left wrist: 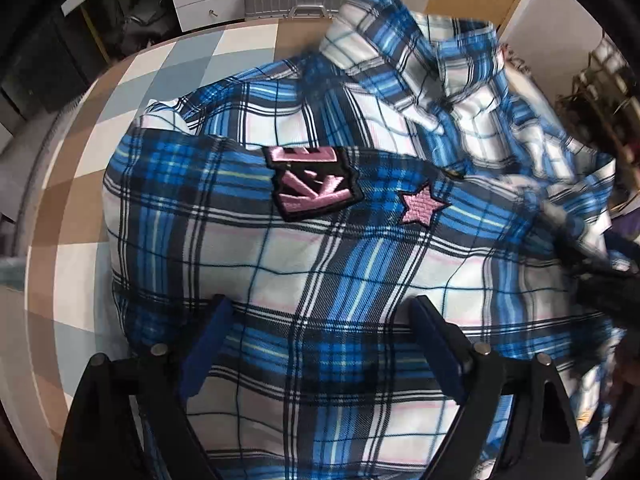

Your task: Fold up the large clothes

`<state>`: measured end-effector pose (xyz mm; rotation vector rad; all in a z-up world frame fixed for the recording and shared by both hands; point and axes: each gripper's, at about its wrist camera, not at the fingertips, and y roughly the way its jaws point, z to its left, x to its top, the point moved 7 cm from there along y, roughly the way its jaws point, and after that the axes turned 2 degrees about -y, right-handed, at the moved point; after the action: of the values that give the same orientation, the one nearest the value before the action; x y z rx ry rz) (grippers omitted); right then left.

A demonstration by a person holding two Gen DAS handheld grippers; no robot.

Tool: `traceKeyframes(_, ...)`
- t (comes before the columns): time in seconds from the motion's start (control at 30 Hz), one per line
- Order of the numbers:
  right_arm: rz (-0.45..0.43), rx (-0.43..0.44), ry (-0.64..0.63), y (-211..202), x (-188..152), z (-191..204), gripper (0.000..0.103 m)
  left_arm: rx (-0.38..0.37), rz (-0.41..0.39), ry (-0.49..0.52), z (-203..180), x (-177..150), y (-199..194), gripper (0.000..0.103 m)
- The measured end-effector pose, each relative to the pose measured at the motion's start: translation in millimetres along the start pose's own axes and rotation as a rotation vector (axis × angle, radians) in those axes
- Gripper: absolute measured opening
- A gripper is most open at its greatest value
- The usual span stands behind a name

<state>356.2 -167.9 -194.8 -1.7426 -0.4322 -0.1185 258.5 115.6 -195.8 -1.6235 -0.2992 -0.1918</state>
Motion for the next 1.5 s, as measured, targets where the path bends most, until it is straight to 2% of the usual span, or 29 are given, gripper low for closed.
traceKeyframes(0.07,0.032,0.024,0.003,-2.5,8.5,-2.5,0.103,-0.009,0.008,0.004,-1.8,0.5,1.5,0.090)
traceKeyframes(0.13,-0.034,0.050,0.024,-18.6,14.2,-8.5,0.103,-0.049,0.001,-0.040,3.9,-0.2,-6.5,0.090)
traceKeyframes(0.2,-0.112,0.158,0.072,-39.1,18.0,-6.8,0.103,-0.098,-0.040,-0.077,9.9,-3.3,-22.2,0.090)
traceKeyframes(0.27,-0.093,0.320,0.094,-49.8,6.5,5.1,0.103,-0.132,-0.077,-0.052,7.5,-12.0,-35.9,0.090)
traceKeyframes(0.3,-0.081,0.379,0.097,-52.6,-0.9,13.5,0.103,-0.133,-0.089,-0.028,4.2,-18.9,-40.8,0.090)
traceKeyframes(0.33,-0.069,0.400,0.091,-53.4,-6.7,20.9,0.103,-0.138,-0.094,-0.004,0.7,-25.8,-42.4,0.090)
traceKeyframes(0.4,-0.049,0.389,0.040,-51.1,-17.0,39.7,0.103,-0.110,-0.073,0.040,-7.2,-34.4,-34.8,0.090)
traceKeyframes(0.5,-0.003,0.262,-0.035,-29.5,-30.4,53.4,0.103,0.012,-0.073,0.042,3.2,-41.7,-15.4,0.090)
traceKeyframes(0.53,0.008,0.237,-0.038,-22.6,-34.6,55.5,0.103,0.014,-0.065,0.044,4.6,-43.8,-8.2,0.090)
traceKeyframes(0.6,-0.050,0.198,-0.057,-23.0,-35.6,59.5,0.103,0.015,-0.088,0.037,7.4,-45.0,-3.4,0.090)
traceKeyframes(0.7,-0.042,0.214,-0.036,-27.5,-38.6,58.3,0.103,0.016,-0.111,0.055,8.6,-47.0,0.2,0.090)
traceKeyframes(0.8,-0.118,0.240,-0.015,-49.0,-38.2,54.6,0.103,-0.012,-0.145,0.014,14.4,-54.2,-10.0,0.090)
traceKeyframes(0.87,-0.147,0.296,-0.003,-61.6,-44.0,58.5,0.103,-0.063,-0.198,0.000,19.2,-57.3,-18.4,0.090)
traceKeyframes(0.9,-0.151,0.317,-0.006,-65.3,-45.8,61.7,0.103,-0.058,-0.206,0.005,20.2,-58.8,-18.1,0.090)
traceKeyframes(1.07,-0.093,0.274,-0.021,-42.6,-64.5,67.8,0.103,-0.014,-0.150,0.034,27.1,-73.7,-7.6,0.090)
traceKeyframes(1.13,-0.114,0.260,-0.028,-40.1,-67.7,64.4,0.103,-0.033,-0.143,0.038,27.3,-74.7,-10.3,0.090)
traceKeyframes(1.2,-0.093,0.273,-0.057,-41.6,-68.9,69.5,0.103,-0.079,-0.093,0.050,28.8,-75.0,-18.4,0.090)
traceKeyframes(1.27,-0.075,0.301,-0.127,-49.2,-72.2,78.5,0.103,-0.095,-0.082,0.022,30.9,-63.2,-37.4,0.090)
traceKeyframes(1.33,-0.083,0.315,-0.135,-63.1,-61.7,71.5,0.103,-0.152,-0.103,-0.011,31.9,-45.6,-63.6,0.090)
traceKeyframes(1.43,-0.158,0.395,-0.028,-96.9,-28.2,47.0,0.103,-0.184,-0.120,-0.019,31.6,-11.3,-93.7,0.090)
traceKeyframes(1.5,-0.211,0.438,0.051,-119.3,2.5,28.4,0.103,-0.191,-0.164,-0.038,30.4,12.3,-118.2,0.090)
